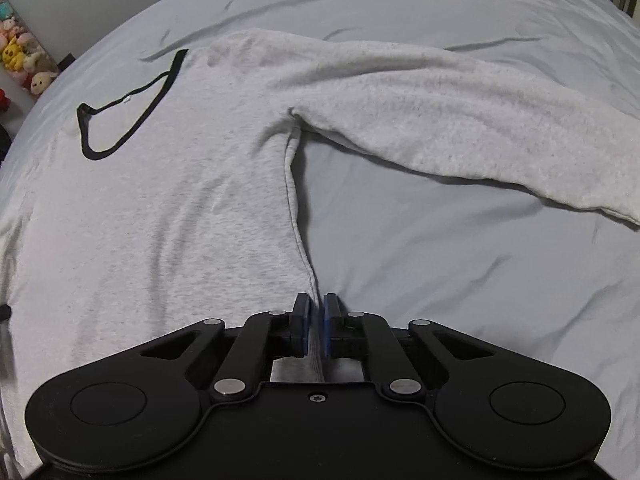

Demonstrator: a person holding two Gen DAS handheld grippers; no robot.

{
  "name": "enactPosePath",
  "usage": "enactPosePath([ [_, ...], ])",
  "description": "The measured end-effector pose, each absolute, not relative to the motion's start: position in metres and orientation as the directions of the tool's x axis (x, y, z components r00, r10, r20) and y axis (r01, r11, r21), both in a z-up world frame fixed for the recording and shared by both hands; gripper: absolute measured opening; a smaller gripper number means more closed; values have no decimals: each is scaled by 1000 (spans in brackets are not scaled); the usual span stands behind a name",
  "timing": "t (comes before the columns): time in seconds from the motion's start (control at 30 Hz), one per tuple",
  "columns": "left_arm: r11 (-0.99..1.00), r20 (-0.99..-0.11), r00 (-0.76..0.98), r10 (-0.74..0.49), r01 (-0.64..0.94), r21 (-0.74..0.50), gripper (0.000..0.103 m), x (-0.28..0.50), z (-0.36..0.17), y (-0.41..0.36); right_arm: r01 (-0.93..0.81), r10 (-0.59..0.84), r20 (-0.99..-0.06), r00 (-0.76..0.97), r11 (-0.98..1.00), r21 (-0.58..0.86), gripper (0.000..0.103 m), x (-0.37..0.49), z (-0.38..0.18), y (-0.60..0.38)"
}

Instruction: Fold clothes

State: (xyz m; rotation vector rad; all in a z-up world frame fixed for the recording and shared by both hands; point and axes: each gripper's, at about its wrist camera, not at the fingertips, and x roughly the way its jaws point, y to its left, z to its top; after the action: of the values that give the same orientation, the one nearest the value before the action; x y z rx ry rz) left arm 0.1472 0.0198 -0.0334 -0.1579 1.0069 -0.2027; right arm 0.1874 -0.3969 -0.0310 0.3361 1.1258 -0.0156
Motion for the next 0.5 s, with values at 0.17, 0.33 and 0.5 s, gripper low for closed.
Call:
enactPosePath([
  [0.17,979,-827,527,-196,62,-193,26,143,-27,10,199,139,-887,440,948,247,8,186,-25,-395],
  [0.33,995,-824,557,-100,77,-69,55,121,4,-4,240,121,-870,478,935,262,48,167,6,-392],
  [0.5,996,-808,583,-85,83,-45,76,86,39,-25,176,152,-872,466,950,259,60,147,37,-368],
])
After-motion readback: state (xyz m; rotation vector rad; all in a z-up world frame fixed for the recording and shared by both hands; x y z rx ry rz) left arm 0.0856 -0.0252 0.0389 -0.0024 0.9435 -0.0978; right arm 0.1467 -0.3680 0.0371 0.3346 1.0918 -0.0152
